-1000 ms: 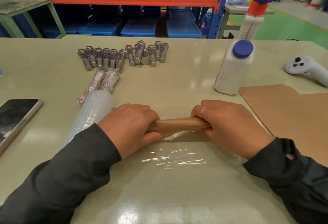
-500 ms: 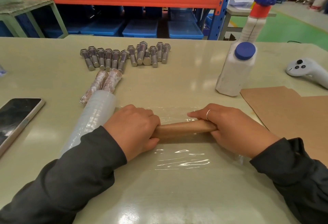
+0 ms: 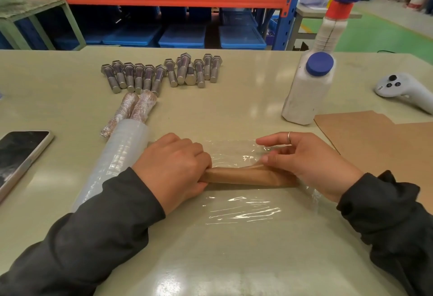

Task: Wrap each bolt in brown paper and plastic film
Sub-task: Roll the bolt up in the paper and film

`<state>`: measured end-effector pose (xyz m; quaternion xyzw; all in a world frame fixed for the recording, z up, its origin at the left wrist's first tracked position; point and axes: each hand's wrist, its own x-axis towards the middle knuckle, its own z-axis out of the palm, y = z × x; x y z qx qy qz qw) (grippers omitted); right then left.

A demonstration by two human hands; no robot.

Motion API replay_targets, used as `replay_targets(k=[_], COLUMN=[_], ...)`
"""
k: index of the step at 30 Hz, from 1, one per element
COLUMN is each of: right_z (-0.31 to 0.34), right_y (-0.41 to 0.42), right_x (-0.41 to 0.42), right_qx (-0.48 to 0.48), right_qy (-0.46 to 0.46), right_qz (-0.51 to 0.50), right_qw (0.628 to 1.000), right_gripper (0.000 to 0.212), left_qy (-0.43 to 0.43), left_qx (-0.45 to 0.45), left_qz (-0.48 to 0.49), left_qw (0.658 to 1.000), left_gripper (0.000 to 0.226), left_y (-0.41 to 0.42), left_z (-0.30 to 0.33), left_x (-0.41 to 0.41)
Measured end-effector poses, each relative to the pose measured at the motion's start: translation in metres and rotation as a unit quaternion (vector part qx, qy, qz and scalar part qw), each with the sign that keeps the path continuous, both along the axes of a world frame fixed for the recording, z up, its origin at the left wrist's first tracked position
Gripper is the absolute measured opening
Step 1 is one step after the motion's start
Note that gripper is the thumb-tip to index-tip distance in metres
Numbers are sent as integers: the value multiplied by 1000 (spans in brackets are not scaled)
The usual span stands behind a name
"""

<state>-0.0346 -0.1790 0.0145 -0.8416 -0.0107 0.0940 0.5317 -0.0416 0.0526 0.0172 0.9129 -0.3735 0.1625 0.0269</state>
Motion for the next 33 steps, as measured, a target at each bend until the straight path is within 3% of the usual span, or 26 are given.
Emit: replay_targets(k=[11,16,21,29,33], right_z=[2,-1,0,-4,-4], right_y=[3,9,10,21,24], right_x=[0,-1,0,-6,-8], right_qx=[1,-73,-127,-86,-106], right_qy=[-22,-99,-60,-133,-158], right_qz=[44,36,107,56,86], right_qw=[999,992,984,986,978], right_gripper=[33,33,25,35,35], left_qy=[52,111,174,190,176], left_qx=[13,16,22,22,0], left_qz=[-20,4,29,35,58], left_qw=[998,994,984,981,983], left_gripper=[30,30,42,33,34], left_y=[3,3,10,7,3], left_z=[1,3,-3,-3,-7], left_x=[0,3,5,5,4])
